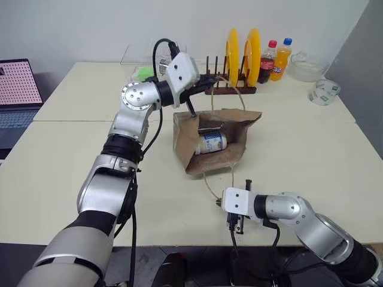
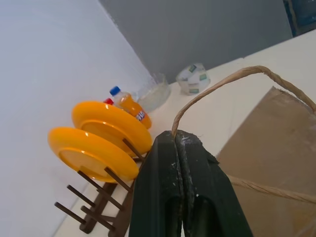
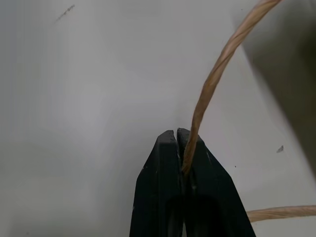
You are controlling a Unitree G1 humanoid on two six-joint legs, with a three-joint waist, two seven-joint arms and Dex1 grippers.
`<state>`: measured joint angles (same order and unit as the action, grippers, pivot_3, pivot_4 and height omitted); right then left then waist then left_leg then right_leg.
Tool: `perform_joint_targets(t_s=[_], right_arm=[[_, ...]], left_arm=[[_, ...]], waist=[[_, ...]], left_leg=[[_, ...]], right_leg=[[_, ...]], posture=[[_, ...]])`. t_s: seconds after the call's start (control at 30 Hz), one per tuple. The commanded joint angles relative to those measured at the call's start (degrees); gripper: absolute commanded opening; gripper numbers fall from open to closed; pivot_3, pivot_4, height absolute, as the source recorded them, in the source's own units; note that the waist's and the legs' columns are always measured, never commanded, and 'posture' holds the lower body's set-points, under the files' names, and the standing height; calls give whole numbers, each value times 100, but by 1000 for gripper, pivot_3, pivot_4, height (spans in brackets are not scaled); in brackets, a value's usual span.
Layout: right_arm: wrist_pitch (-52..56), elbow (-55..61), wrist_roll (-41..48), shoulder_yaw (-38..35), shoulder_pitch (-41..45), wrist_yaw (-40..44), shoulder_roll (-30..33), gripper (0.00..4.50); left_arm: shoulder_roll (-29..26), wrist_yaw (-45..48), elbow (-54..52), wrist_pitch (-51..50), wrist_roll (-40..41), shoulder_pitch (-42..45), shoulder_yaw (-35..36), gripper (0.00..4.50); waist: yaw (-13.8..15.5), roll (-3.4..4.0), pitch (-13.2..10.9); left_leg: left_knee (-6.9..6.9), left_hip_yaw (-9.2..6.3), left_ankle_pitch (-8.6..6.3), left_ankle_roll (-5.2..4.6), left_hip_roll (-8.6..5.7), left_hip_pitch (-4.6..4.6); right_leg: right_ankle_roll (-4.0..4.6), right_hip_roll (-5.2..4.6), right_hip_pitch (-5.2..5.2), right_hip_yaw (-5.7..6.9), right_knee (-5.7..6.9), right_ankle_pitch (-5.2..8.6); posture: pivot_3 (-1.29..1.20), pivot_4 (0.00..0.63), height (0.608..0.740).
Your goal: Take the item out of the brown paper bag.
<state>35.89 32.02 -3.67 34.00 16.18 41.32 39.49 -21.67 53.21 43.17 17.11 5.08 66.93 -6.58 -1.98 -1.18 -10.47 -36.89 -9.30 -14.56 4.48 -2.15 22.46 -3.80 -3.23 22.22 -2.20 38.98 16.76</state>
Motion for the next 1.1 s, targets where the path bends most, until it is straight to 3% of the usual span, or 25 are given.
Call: perform_joint_targets(t_s=[0.03,0.43,0.57,0.73,1.1], right_arm=[[170,-193,-67,-134,-17,-123,-240,60],[149,-279,-59,-488,45,-310,-646,60],[37,-325,-81,-725,139,-566,-931,911],[-109,128,-141,-1045,182,-742,-1063,2628],[-271,1319,367,-1718,-260,-418,-871,2628]], left_arm=[[-93,182,-106,12,250,297,289,0],[-334,641,-279,-150,350,284,418,0],[-326,836,-456,-287,482,203,436,0],[-325,1058,-847,-463,619,72,381,0],[-340,1152,-1348,-719,665,-169,343,0]], waist=[[-14,0,0],[-104,0,0],[-120,0,0],[-125,0,0],[-121,0,0]], left_leg=[[0,0,0,0,0,0],[-2,-2,0,0,-2,1],[-2,-2,0,0,-1,2],[-2,-2,1,1,-2,5],[-2,-3,0,1,-2,6]], right_leg=[[0,0,0,0,1,0],[0,0,2,0,5,0],[0,0,6,-3,8,0],[0,0,8,-3,7,0],[0,0,8,-3,7,0]], posture=[[0,150,740],[0,150,740],[0,150,740],[0,150,740],[0,150,740]])
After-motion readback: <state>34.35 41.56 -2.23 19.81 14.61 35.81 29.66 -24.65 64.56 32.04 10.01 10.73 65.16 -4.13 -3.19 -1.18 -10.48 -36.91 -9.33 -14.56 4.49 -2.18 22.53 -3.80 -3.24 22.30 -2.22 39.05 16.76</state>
